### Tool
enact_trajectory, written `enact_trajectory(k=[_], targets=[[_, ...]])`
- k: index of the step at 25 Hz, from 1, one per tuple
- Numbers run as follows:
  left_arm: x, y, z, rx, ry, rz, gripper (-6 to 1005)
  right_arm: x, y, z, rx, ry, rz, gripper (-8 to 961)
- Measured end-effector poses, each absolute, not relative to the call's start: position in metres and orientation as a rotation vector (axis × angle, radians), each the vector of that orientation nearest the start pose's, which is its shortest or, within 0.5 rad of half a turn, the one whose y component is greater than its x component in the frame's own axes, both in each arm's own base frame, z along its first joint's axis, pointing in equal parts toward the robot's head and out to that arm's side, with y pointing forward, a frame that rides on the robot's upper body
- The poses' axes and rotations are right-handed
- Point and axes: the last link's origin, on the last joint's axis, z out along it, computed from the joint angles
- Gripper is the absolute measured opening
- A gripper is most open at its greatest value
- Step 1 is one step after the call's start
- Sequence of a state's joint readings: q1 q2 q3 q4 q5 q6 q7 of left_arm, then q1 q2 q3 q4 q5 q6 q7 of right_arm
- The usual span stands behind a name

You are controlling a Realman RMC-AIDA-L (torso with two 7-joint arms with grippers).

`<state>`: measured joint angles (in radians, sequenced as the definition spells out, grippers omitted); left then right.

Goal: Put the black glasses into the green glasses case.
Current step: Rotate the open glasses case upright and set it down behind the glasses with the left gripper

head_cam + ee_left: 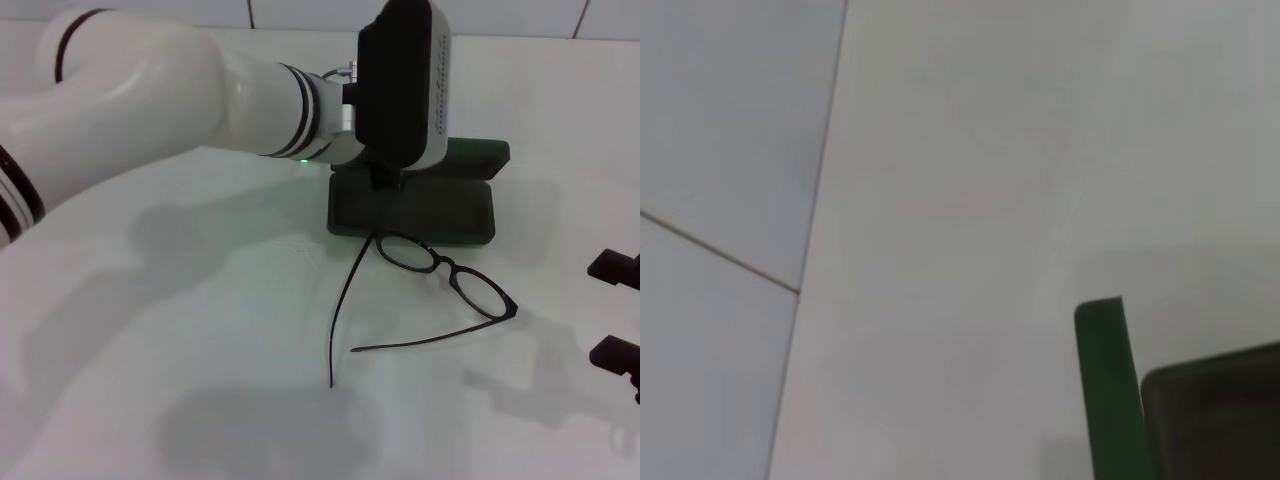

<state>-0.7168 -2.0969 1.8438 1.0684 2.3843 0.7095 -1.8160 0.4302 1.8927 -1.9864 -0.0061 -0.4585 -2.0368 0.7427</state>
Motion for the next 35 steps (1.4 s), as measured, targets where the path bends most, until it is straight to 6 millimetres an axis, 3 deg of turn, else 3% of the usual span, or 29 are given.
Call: enact_trajectory(k=[3,10,14,19,23,35], targets=[[-0.114,0.387,-0.109,-2.606,0.549,0.297,207,0.283,0.223,0.021,-2.570,0.326,1.451,762],[-0.116,0.385,-0.109,-2.630,0.497,0.296,294,0.292,0.232,0.015,-2.552,0.395,1.332,761],[-0.110,0.383,-0.102,-2.655,0.455,0.277,343,0.299,0.244,0.006,-2.550,0.518,1.231,761],[-0.106,0.379,-0.089,-2.645,0.432,0.222,441,0.297,0.246,0.004,-2.558,0.528,1.233,761],[-0.105,0.376,-0.077,-2.665,0.373,0.161,442,0.296,0.249,0.009,-2.562,0.508,1.239,761],[-0.124,0.385,-0.092,-2.655,0.242,0.125,439,0.293,0.249,0.010,-2.568,0.495,1.257,760]])
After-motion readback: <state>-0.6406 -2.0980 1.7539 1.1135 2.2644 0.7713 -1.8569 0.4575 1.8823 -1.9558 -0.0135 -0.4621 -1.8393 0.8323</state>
